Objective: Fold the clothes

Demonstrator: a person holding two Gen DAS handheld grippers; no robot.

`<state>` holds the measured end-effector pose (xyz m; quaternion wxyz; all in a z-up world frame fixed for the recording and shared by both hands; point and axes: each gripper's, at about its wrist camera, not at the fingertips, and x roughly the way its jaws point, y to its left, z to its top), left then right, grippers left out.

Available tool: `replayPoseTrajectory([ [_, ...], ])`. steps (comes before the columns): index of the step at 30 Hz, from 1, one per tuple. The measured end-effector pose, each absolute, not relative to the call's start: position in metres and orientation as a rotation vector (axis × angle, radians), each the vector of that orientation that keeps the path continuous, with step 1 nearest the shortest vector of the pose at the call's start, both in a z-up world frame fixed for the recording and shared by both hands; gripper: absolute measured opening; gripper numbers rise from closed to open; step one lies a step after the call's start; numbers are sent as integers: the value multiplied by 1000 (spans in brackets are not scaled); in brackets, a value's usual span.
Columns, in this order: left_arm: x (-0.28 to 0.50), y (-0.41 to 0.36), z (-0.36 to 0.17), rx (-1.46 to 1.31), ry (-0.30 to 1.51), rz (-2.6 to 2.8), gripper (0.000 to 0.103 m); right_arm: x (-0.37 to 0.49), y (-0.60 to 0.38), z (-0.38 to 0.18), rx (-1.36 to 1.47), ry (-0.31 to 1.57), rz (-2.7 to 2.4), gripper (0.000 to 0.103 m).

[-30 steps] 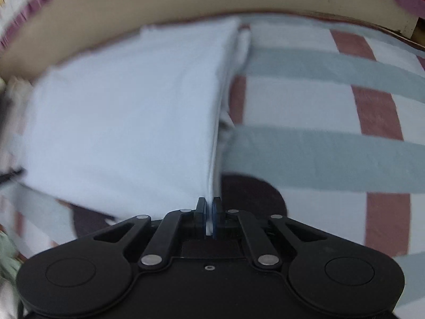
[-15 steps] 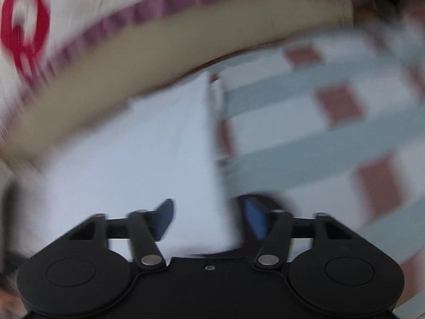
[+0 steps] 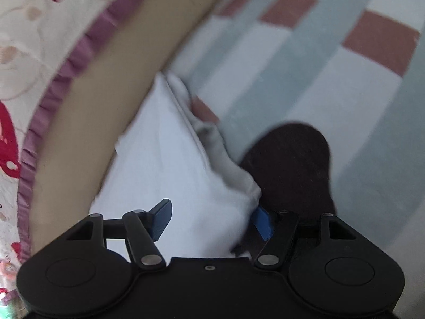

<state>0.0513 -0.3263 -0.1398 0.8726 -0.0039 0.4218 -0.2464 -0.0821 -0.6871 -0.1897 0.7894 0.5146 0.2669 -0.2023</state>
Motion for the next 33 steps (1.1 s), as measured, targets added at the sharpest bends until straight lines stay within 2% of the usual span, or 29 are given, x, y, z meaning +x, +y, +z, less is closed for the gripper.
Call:
replayPoseTrajectory([
  [2, 46, -332, -145, 27, 873, -527, 42, -73, -685, -192, 1069, 532, -428, 66],
  [3, 44, -332, -149, 18, 865, -523, 42, -69, -687, -194, 1072, 524, -410, 35],
  [4, 46, -329, -155, -10, 873, -511, 42, -66, -689, -198, 1089, 515, -388, 14],
  [6, 51, -326, -164, -48, 890, -492, 42, -62, -690, -199, 1098, 491, -372, 14],
  [13, 60, -325, -163, -48, 957, -474, 42, -53, -668, -151, 778, 450, -314, 14],
  [19, 89, -308, -152, -120, 1023, -488, 41, 3, -616, -90, 546, 453, -46, 13],
  [20, 96, -299, -147, -153, 1022, -496, 40, 15, -603, -78, 515, 448, 5, 13],
  [23, 114, -265, -130, -251, 998, -500, 22, 48, -552, -55, 453, 443, 160, 13],
  [24, 118, -250, -124, -286, 1003, -504, 23, 58, -535, -52, 435, 453, 218, 13],
  [29, 128, -181, -109, -358, 966, -456, 23, 94, -449, -75, 408, 578, 405, 13],
  [33, 132, -149, -137, -399, 946, -324, 22, 123, -406, -123, 351, 741, 401, 13],
])
